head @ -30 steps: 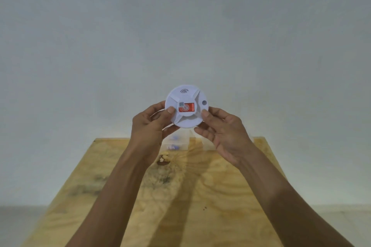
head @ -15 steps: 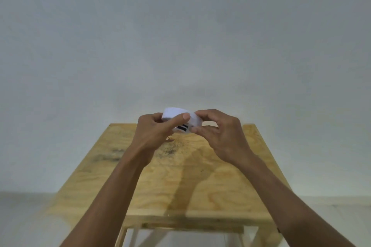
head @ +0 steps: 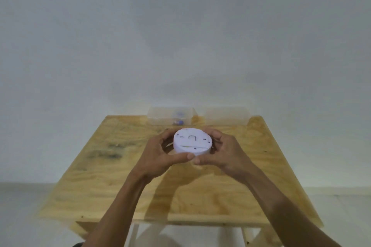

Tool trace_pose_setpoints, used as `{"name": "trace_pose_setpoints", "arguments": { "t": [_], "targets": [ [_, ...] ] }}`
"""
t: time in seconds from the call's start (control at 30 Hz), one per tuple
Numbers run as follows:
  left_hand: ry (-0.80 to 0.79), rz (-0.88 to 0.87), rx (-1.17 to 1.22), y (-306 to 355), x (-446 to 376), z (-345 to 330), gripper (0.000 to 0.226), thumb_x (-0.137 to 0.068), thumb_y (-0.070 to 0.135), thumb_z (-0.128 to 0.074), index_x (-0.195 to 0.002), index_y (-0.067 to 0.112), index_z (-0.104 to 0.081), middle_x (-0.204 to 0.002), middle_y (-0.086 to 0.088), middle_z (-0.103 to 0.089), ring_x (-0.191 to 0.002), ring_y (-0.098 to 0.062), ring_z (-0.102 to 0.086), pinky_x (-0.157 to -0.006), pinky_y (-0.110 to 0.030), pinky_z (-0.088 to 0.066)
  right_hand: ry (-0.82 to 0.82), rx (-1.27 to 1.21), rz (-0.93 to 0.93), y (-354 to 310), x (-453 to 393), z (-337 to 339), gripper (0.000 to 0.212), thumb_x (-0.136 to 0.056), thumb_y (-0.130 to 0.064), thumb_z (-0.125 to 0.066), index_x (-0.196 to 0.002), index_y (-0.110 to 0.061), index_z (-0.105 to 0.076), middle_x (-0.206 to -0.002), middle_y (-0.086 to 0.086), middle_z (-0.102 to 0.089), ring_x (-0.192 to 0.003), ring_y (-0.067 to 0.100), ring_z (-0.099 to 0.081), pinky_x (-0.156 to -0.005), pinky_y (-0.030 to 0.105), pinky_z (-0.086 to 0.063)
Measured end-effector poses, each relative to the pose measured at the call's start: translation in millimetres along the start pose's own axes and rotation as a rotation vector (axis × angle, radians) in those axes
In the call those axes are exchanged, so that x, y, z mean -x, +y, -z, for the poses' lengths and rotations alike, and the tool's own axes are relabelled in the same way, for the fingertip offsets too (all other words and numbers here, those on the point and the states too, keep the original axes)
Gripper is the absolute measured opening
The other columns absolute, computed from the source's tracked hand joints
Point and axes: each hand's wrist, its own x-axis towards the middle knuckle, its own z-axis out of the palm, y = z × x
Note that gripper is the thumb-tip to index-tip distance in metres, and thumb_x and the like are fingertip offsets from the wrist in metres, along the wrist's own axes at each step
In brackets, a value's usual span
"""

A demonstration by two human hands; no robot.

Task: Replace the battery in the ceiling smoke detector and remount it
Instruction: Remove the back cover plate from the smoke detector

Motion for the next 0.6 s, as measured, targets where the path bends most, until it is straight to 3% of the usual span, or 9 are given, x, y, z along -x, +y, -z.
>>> {"name": "trace_pose_setpoints", "arguments": {
  "t": [0.1,0.17,0.23,0.37,0.43,0.5,0.6],
  "targets": [
    [-0.068,0.020,-0.079,-24,-10,0,0.067,-0.066,0.005,-0.092,-0.124,0.025,-0.066,-0.122,0.003,-0.073,-0.118,-0.012,-0.065,-0.103,-0.032,-0.051,0.001,0.096,-0.062,27,-11,0,0.082,-0.050,-0.003,-0.097,-0.113,-0.045,-0.064,-0.114,-0.023,-0.069,-0.113,0.000,-0.062,-0.090,0.025,-0.055],
    [-0.098,0.073,-0.080,-41,-14,1,0.069,-0.066,0.004,-0.092,-0.127,0.022,-0.065,-0.123,0.003,-0.072,-0.120,-0.014,-0.065,-0.104,-0.037,-0.051,-0.021,0.108,-0.095,46,-14,-1,0.086,-0.049,-0.001,-0.096,-0.111,-0.050,-0.064,-0.112,-0.025,-0.068,-0.107,-0.005,-0.064,-0.084,0.031,-0.060],
    [-0.126,0.119,-0.081,-54,-18,2,0.072,-0.066,0.003,-0.092,-0.130,0.016,-0.063,-0.123,0.000,-0.073,-0.118,-0.016,-0.066,-0.103,-0.041,-0.052,-0.016,0.129,-0.117,61,-16,-3,0.091,-0.047,-0.002,-0.096,-0.118,-0.050,-0.063,-0.113,-0.023,-0.068,-0.110,0.000,-0.065,-0.087,0.035,-0.060],
    [-0.133,0.140,-0.075,-68,-20,-1,0.071,-0.068,-0.003,-0.089,-0.131,0.014,-0.061,-0.123,-0.001,-0.073,-0.118,-0.017,-0.067,-0.098,-0.033,-0.054,-0.036,0.148,-0.092,81,-18,-3,0.093,-0.050,0.002,-0.095,-0.097,-0.070,-0.061,-0.101,-0.036,-0.069,-0.103,-0.012,-0.061,-0.088,0.020,-0.055],
    [-0.124,0.130,-0.065,-70,-22,-2,0.069,-0.067,-0.005,-0.088,-0.126,0.021,-0.063,-0.120,0.003,-0.074,-0.115,-0.013,-0.067,-0.094,-0.025,-0.053,-0.015,0.160,-0.092,86,-21,-2,0.091,-0.048,0.001,-0.096,-0.103,-0.064,-0.063,-0.106,-0.033,-0.069,-0.107,-0.013,-0.060,-0.087,0.016,-0.052],
    [-0.117,0.117,-0.083,-73,-22,-2,0.069,-0.065,-0.001,-0.091,-0.122,0.027,-0.063,-0.120,0.007,-0.074,-0.115,-0.009,-0.067,-0.093,-0.022,-0.052,-0.018,0.171,-0.116,88,-21,-1,0.098,-0.048,-0.001,-0.096,-0.125,-0.047,-0.057,-0.122,-0.022,-0.066,-0.118,-0.007,-0.058,-0.092,0.017,-0.051],
    [-0.093,0.126,-0.143,-77,-20,-2,0.088,-0.057,0.020,-0.099,-0.135,0.018,-0.057,-0.125,0.006,-0.071,-0.120,-0.010,-0.064,-0.103,-0.033,-0.051,-0.101,0.263,-0.108,78,-21,7,0.099,-0.058,-0.011,-0.089,-0.145,-0.026,-0.043,-0.146,-0.006,-0.051,-0.135,0.005,-0.047,-0.110,0.029,-0.043]
  ]
}}
